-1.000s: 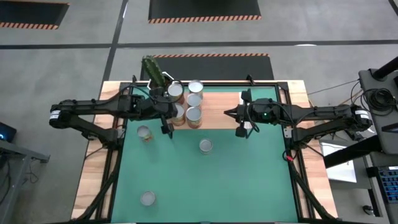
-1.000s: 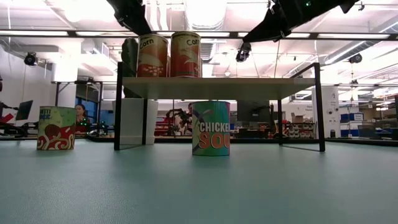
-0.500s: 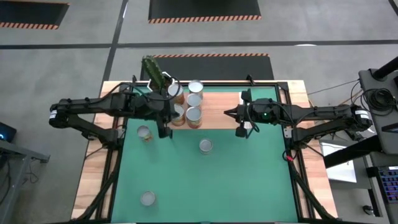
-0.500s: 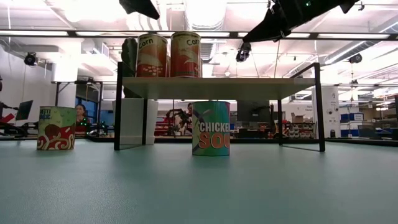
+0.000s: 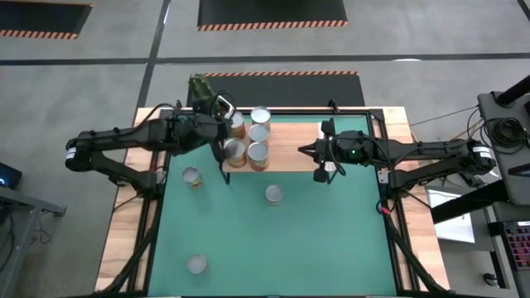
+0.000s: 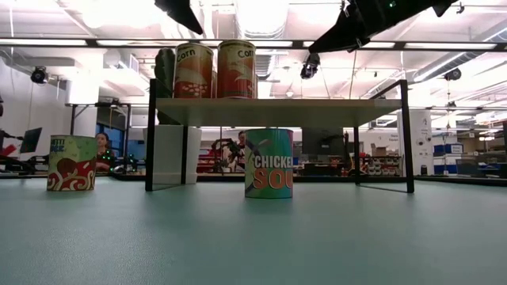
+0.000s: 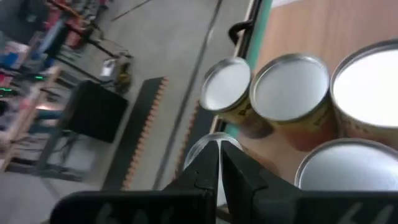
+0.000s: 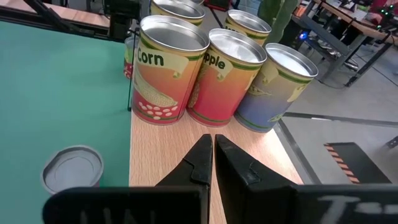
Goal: Pick and place cans onto a shelf
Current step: Adjust the cans on the shelf
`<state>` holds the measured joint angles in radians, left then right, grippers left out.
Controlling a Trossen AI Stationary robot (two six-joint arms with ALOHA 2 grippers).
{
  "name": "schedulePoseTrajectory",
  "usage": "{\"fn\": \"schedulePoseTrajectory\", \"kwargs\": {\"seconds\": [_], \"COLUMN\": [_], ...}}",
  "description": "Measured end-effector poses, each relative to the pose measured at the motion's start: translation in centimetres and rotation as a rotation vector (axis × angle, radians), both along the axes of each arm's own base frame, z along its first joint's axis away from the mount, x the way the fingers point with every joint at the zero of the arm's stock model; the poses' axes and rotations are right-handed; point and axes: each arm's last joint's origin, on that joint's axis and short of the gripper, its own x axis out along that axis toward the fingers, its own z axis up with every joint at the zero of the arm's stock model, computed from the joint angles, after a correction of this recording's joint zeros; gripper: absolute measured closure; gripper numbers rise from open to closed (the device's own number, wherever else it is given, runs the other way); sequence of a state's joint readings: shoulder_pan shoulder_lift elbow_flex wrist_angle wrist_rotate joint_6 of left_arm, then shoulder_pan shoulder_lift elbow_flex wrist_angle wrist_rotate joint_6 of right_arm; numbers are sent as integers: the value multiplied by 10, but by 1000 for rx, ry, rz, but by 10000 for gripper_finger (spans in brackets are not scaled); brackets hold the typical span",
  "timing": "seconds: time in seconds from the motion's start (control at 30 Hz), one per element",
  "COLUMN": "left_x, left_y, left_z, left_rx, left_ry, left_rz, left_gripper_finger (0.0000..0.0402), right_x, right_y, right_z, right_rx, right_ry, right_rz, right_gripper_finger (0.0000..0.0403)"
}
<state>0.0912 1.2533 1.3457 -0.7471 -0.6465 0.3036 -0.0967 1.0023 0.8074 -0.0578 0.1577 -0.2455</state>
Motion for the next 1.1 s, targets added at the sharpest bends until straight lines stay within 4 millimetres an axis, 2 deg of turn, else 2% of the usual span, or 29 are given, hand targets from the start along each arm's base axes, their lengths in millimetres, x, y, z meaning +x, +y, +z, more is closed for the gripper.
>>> {"fn": "schedulePoseTrajectory", "kwargs": {"seconds": [0.17, 0.47, 0.73, 1.1], "left_x": [4, 17, 17, 14], "left_y": [21, 57, 64, 66], "left_z": [-5, -23, -29, -32], "left_rx": [-98, -149, -163, -238], "left_ry": [-10, 26, 61, 76], "left_rz": [-33, 48, 72, 17], "left_gripper_finger": [402, 402, 402, 402], "right_x": [0, 0, 0, 0], "right_y": [0, 0, 0, 0], "right_z": [0, 0, -1, -1], "right_rx": [1, 2, -1, -1], "right_ry": [-4, -2, -1, 0], "right_rz": [0, -1, 1, 1], "right_gripper_finger": [394, 394, 394, 394]}}
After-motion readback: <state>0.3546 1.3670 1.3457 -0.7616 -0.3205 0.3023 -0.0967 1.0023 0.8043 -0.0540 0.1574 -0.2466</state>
